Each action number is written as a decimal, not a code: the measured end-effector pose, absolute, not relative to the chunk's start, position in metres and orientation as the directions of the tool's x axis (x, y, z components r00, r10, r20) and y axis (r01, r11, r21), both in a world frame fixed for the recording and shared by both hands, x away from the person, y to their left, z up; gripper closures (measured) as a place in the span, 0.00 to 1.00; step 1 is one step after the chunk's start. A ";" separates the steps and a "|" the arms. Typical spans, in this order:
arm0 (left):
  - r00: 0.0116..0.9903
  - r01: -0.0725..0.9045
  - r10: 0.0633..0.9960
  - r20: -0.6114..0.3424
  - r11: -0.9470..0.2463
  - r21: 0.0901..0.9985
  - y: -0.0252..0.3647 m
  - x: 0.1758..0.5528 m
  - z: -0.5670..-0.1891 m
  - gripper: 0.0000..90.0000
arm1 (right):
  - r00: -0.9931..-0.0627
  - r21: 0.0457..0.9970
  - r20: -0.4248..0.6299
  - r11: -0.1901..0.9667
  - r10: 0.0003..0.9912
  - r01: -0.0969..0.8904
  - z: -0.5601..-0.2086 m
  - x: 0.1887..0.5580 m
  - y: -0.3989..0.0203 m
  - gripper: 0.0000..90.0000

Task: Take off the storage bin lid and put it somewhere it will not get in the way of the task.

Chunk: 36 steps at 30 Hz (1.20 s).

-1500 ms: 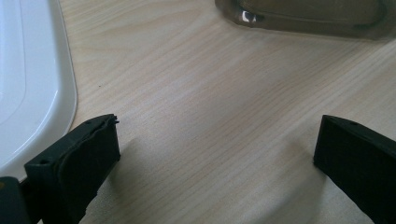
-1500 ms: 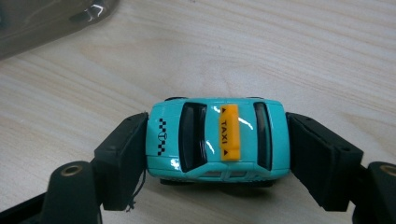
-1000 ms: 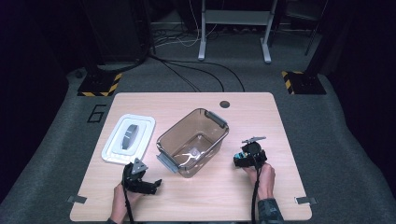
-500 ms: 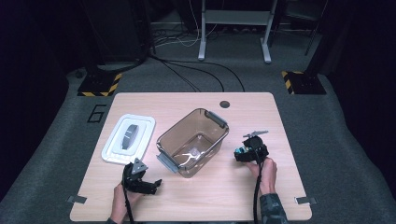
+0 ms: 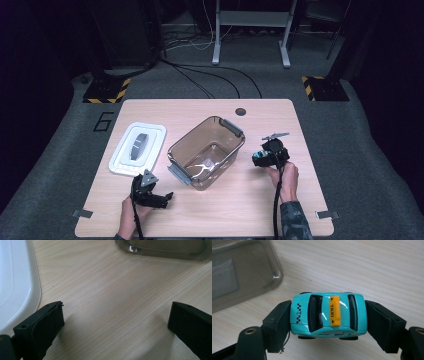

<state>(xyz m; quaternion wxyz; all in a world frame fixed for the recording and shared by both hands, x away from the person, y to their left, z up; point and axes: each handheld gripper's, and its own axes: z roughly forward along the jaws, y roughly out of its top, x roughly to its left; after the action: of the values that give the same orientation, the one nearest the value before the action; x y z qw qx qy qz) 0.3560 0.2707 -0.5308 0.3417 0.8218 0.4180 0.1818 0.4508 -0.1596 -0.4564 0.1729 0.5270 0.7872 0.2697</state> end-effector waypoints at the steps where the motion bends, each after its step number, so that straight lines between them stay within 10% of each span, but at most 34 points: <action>1: 0.583 0.564 0.813 0.012 -0.415 0.714 0.271 0.356 -0.531 0.00 | -0.385 0.607 0.013 0.298 0.923 0.736 -0.454 0.452 -0.159 0.27; 36: 0.586 0.562 0.810 0.017 -0.421 0.712 0.271 0.356 -0.531 0.00 | -0.409 0.659 -0.028 0.325 0.912 0.679 -0.396 0.476 -0.160 0.27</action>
<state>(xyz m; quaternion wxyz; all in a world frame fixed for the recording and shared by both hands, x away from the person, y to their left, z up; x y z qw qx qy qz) 0.3558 0.2709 -0.5307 0.3404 0.8228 0.4168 0.1826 0.4762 -0.1598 -0.3961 0.2025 0.5045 0.7882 0.2883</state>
